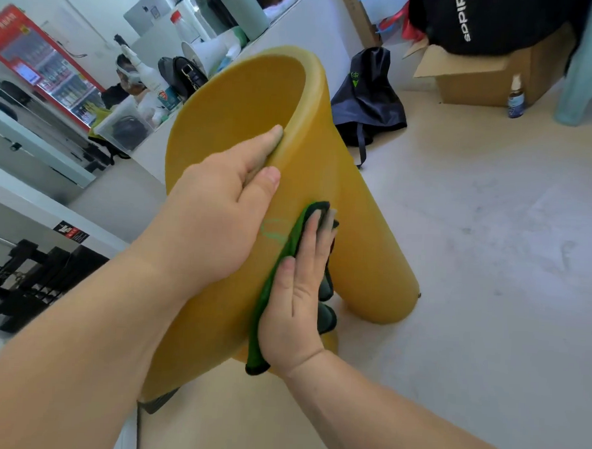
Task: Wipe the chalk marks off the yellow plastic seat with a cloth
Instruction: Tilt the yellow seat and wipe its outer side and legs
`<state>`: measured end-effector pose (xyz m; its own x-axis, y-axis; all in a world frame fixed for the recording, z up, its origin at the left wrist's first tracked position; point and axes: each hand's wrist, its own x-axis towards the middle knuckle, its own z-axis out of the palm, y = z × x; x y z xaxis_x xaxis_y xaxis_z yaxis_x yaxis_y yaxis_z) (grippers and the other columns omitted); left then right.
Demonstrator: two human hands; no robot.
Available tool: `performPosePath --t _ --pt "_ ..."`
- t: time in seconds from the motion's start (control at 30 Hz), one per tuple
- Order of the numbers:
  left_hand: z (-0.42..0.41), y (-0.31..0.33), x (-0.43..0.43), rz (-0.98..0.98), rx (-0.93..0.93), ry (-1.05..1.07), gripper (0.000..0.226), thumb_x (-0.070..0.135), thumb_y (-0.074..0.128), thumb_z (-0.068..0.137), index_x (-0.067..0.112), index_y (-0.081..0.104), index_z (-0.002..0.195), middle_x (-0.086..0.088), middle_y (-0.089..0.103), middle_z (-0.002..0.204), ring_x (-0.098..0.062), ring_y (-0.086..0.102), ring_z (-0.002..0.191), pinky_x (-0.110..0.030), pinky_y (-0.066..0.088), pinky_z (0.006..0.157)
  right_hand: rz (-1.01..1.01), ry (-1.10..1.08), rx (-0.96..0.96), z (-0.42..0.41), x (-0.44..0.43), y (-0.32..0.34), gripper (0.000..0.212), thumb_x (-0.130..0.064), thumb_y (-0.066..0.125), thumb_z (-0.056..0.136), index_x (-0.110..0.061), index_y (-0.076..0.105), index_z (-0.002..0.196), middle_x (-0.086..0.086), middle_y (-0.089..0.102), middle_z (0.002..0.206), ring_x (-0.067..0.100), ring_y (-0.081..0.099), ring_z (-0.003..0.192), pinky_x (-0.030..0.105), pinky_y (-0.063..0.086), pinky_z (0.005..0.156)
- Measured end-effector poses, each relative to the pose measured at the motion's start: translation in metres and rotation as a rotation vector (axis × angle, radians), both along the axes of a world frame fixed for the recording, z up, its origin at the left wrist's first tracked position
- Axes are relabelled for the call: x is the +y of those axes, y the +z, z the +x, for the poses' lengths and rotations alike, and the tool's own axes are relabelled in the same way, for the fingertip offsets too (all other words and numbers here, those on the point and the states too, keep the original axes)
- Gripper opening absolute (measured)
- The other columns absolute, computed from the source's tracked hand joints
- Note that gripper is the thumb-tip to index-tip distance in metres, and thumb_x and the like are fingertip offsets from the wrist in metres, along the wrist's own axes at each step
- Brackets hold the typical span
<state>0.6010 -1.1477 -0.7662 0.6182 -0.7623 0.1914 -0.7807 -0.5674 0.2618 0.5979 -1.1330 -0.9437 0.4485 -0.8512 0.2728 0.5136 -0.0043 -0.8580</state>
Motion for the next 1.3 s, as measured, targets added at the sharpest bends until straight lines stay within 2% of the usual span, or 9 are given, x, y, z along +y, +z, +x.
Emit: performPosePath --t 0.13,0.27,0.43,0.53,0.67,0.87,1.03,1.13,1.3 --pt "0.009 0.002 -0.052 -0.071 -0.010 0.016 0.045 0.032 0.046 0.102 0.031 0.044 0.147 0.016 0.046 0.148 -0.004 0.041 0.134 -0.031 0.032 0.114 -0.080 -0.091 -0.082 -0.001 -0.045 0.024 0.051 -0.045 0.025 0.108 -0.066 0.009 0.151 -0.021 -0.003 0.170 0.015 -0.011 0.159 0.048 -0.002 0.129" --pt "0.016 -0.003 -0.108 -0.115 0.101 0.014 0.045 0.031 0.047 0.100 0.028 0.046 0.145 0.017 0.051 0.138 -0.010 0.049 0.128 -0.036 0.038 0.111 -0.034 -0.038 -0.105 0.013 -0.142 0.022 0.051 -0.043 0.026 0.108 -0.042 0.020 0.158 -0.005 0.011 0.173 0.014 0.004 0.160 0.049 0.007 0.130" --pt "0.012 -0.007 -0.127 -0.094 0.103 0.012 0.046 0.034 0.043 0.102 0.030 0.041 0.148 0.015 0.052 0.135 -0.015 0.053 0.122 -0.039 0.043 0.106 0.240 0.251 -0.002 0.032 -0.170 -0.023 0.070 -0.097 0.028 0.080 -0.073 0.022 0.146 -0.020 0.024 0.168 0.010 0.022 0.156 0.055 0.020 0.126" --pt "0.009 -0.006 -0.117 -0.100 0.107 0.021 0.047 0.036 0.042 0.103 0.033 0.037 0.150 0.012 0.044 0.149 -0.012 0.046 0.132 -0.040 0.039 0.111 0.282 0.225 0.024 0.002 -0.097 -0.026 0.046 -0.075 0.017 0.098 -0.079 0.005 0.142 -0.031 0.004 0.168 0.000 0.005 0.157 0.048 0.011 0.129" --pt "0.006 -0.006 -0.090 -0.072 0.071 -0.017 0.045 0.036 0.042 0.104 0.040 0.037 0.149 0.023 0.041 0.148 -0.002 0.040 0.134 -0.038 0.034 0.114 0.024 0.031 -0.035 -0.021 -0.065 0.013 0.051 -0.053 0.022 0.104 -0.078 0.001 0.143 -0.036 -0.010 0.165 0.001 -0.016 0.156 0.048 -0.004 0.129" --pt "0.006 -0.004 -0.068 -0.091 0.124 -0.033 0.044 0.041 0.045 0.100 0.047 0.042 0.144 0.035 0.045 0.140 0.004 0.043 0.133 -0.039 0.037 0.112 -0.104 0.051 -0.107 0.022 -0.188 0.045 0.051 -0.042 0.029 0.108 -0.039 0.030 0.159 -0.008 0.020 0.171 0.015 0.010 0.159 0.057 0.008 0.127" --pt "-0.001 -0.003 -0.071 -0.063 0.121 0.001 0.043 0.038 0.043 0.102 0.051 0.041 0.143 0.061 0.036 0.109 0.014 0.042 0.125 -0.029 0.039 0.109 0.275 0.262 0.038 0.037 -0.175 -0.007 0.046 -0.061 0.019 0.101 -0.067 0.023 0.146 -0.017 0.017 0.170 0.009 0.008 0.159 0.055 0.008 0.128" --pt "-0.001 -0.004 -0.066 -0.097 0.152 0.013 0.042 0.032 0.045 0.102 0.047 0.045 0.142 0.065 0.039 0.104 0.029 0.039 0.116 -0.012 0.038 0.103 0.198 0.132 -0.017 0.009 -0.115 0.004 0.044 -0.053 0.019 0.104 -0.069 0.011 0.144 -0.030 0.007 0.168 -0.003 -0.002 0.156 0.048 0.004 0.130" --pt "0.001 -0.003 -0.052 -0.126 0.196 -0.007 0.042 0.030 0.046 0.102 0.050 0.047 0.138 0.045 0.045 0.131 0.017 0.041 0.127 -0.034 0.036 0.113 -0.063 0.057 -0.096 0.004 -0.147 0.044 0.049 -0.044 0.025 0.108 -0.056 0.018 0.155 -0.017 0.009 0.172 0.006 -0.001 0.159 0.053 0.004 0.129"
